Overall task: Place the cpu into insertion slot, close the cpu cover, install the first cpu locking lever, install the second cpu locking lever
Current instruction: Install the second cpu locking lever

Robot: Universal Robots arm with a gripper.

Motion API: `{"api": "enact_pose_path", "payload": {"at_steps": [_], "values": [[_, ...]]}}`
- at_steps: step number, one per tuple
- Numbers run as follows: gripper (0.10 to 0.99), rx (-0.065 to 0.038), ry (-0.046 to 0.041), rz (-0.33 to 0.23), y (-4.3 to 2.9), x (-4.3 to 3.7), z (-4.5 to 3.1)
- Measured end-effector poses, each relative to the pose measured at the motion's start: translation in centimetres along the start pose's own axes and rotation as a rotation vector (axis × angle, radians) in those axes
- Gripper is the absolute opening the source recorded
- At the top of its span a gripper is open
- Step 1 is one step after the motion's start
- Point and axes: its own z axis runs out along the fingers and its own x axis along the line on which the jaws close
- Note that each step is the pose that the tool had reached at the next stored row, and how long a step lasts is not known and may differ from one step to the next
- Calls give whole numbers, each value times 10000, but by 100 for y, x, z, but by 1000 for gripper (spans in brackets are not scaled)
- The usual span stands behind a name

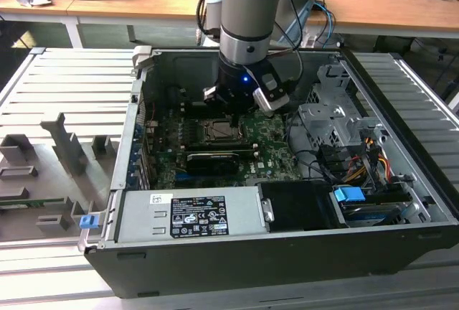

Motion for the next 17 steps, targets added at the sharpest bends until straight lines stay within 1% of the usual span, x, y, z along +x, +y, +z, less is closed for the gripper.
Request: {"api": "enact_pose_path", "payload": {"at_steps": [2, 3, 5, 6, 7, 9, 10, 11, 12, 13, 15, 17], "values": [[106, -3, 18, 3, -43, 2, 2], [106, -36, 43, 7, -58, 3, 1], [106, -89, 65, 10, -75, 4, 3], [106, -101, 64, 10, -106, 7, 1], [106, -104, 65, 10, -155, 14, -3], [106, -109, 65, 10, -216, 28, -3], [106, -357, 51, 11, -263, 223, -3], [106, -396, 49, 11, -272, 378, 43], [106, -398, 49, 12, -280, 393, 113], [106, -417, 47, 11, -282, 403, 138], [106, -454, 47, 12, -285, 420, 157], [106, -537, 42, 11, -297, 432, 169]]}}
